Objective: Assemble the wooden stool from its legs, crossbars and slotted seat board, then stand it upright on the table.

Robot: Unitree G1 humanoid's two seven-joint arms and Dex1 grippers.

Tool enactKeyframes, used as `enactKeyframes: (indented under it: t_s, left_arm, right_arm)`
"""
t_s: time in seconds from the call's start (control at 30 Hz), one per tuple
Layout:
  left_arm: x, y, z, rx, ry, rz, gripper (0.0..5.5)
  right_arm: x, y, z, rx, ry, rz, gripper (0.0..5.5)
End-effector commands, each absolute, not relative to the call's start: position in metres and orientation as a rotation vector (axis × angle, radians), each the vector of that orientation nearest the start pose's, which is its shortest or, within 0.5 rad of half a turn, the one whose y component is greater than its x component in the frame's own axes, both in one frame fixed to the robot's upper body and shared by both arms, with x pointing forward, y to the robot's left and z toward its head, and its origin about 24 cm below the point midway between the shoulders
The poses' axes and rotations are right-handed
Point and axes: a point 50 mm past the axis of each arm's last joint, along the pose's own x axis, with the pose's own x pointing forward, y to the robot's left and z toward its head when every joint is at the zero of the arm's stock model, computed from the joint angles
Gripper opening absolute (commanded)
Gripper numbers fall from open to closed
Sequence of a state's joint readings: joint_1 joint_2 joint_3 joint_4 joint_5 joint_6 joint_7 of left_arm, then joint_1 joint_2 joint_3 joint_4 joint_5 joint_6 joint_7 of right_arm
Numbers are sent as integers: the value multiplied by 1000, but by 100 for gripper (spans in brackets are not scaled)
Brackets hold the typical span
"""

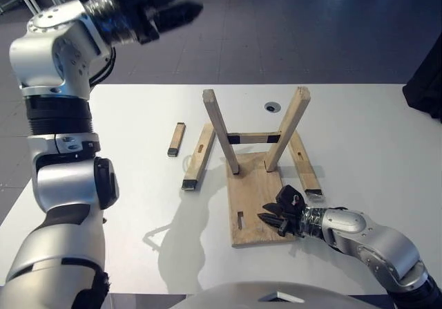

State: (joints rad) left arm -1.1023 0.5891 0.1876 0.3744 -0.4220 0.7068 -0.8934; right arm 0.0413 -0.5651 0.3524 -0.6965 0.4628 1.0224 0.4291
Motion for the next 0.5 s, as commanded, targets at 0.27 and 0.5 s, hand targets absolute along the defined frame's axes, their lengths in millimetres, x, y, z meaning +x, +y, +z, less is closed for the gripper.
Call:
enactKeyframes:
  t_s: [0.27,0.5]
  left_arm:
    - [334,125,248,-326,18,-618,273]
    - [320,124,343,-377,-454,-630,273]
  right_arm:
    - [165,-114,56,-147,746,932,133]
    - [167,-114,56,-149,744,922,133]
